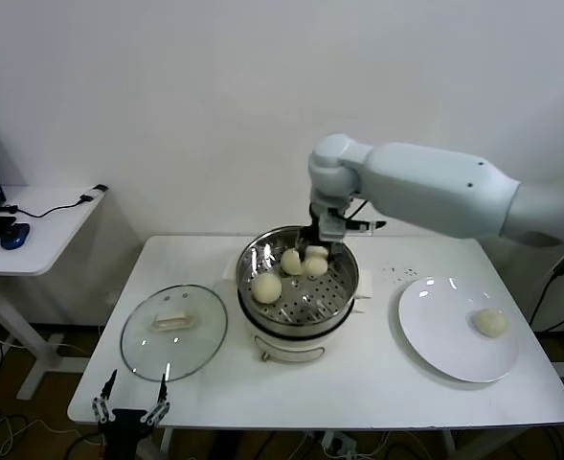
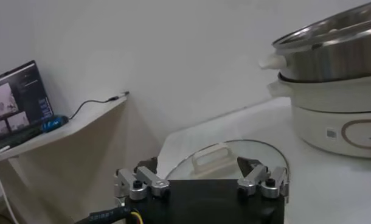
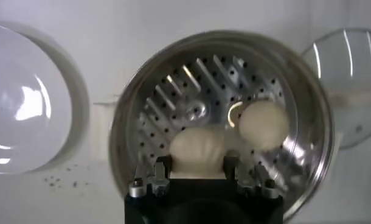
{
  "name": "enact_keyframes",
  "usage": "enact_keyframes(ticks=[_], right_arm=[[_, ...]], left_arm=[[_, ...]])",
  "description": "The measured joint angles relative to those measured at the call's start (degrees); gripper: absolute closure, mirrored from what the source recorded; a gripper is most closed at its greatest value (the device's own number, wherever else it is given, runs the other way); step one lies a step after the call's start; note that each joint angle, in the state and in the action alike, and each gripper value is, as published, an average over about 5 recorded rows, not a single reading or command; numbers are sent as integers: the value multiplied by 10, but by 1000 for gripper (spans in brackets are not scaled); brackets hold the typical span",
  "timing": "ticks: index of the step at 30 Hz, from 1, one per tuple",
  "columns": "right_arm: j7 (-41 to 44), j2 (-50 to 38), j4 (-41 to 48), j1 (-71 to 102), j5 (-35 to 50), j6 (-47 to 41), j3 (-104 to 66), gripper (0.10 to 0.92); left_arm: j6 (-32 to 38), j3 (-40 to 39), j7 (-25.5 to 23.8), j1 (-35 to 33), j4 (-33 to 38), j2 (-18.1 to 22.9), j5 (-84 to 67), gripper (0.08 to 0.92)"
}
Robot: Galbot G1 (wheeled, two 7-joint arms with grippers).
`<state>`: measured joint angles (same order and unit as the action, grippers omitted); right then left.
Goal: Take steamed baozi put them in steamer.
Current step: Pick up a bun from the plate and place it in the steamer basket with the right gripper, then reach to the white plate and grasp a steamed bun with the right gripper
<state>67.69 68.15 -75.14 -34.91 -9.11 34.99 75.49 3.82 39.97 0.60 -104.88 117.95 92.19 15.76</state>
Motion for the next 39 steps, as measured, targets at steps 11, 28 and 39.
enact_keyframes(ticks=[11,28,39], right_arm=[[-3,21,-11,36,-8,10,15,440],[-7,33,-1,57,-31,19,5,206],[-13,3,20,7,26,-18,6,203]], left_arm=[[2,2,0,1,-8,0,0,177],[3,0,0,3,-10,0,2,177],[3,-1,0,1,-2,0,3,177]])
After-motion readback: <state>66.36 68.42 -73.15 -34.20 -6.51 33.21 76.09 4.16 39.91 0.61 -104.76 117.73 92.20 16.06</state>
